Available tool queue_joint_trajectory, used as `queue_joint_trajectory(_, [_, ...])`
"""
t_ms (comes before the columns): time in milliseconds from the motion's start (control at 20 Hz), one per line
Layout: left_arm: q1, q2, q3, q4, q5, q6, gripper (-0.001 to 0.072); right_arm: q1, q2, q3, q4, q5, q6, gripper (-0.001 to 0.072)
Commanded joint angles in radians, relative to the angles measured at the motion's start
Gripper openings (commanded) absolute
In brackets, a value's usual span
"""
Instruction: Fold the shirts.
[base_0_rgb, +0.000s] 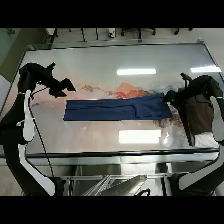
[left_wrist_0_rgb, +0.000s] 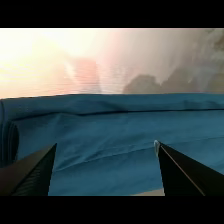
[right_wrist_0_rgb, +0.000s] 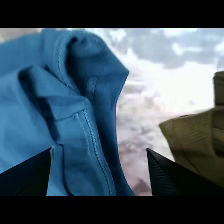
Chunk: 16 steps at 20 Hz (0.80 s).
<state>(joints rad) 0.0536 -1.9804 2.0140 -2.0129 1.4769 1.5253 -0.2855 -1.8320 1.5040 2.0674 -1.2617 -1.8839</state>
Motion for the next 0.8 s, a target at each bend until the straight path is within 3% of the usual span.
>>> queue_joint_trajectory(0, [-0.003, 0.007, 0.045, -0.008, 0.053, -0.030, 0.0695, -0.008, -0.070, 0.009, 0.087, -0.064, -0.065, 0.0653])
queue_joint_trajectory(400, [-0.026, 0.011, 0.026, -0.089, 0.056, -0.035, 0.0694, 0.000, -0.105, 0.010, 0.151, -0.080, -0.134, 0.0632])
queue_joint_trajectory(450, [-0.038, 0.011, 0.010, -0.095, 0.046, -0.035, 0.0688, 0.006, -0.116, 0.010, 0.156, -0.079, -0.136, 0.0486])
queue_joint_trajectory(500, [-0.052, 0.011, -0.005, -0.112, 0.034, -0.035, 0.0511, 0.014, -0.129, 0.010, 0.156, -0.075, -0.137, 0.0384])
queue_joint_trajectory(550, [-0.068, 0.011, -0.013, -0.110, 0.026, -0.034, 0.0237, 0.021, -0.137, 0.010, 0.157, -0.069, -0.137, 0.0318])
queue_joint_trajectory(600, [-0.085, 0.011, -0.014, -0.111, 0.023, -0.032, 0.0031, 0.024, -0.138, 0.010, 0.158, -0.062, -0.159, 0.0150])
queue_joint_trajectory(650, [-0.106, 0.011, -0.013, -0.111, 0.013, -0.024, 0.0011, 0.027, -0.135, 0.012, 0.163, -0.062, -0.182, 0.0023])
queue_joint_trajectory(750, [-0.160, 0.011, -0.006, -0.110, -0.020, -0.023, 0.0010, 0.027, -0.121, 0.022, 0.163, -0.069, -0.180, 0.0023])
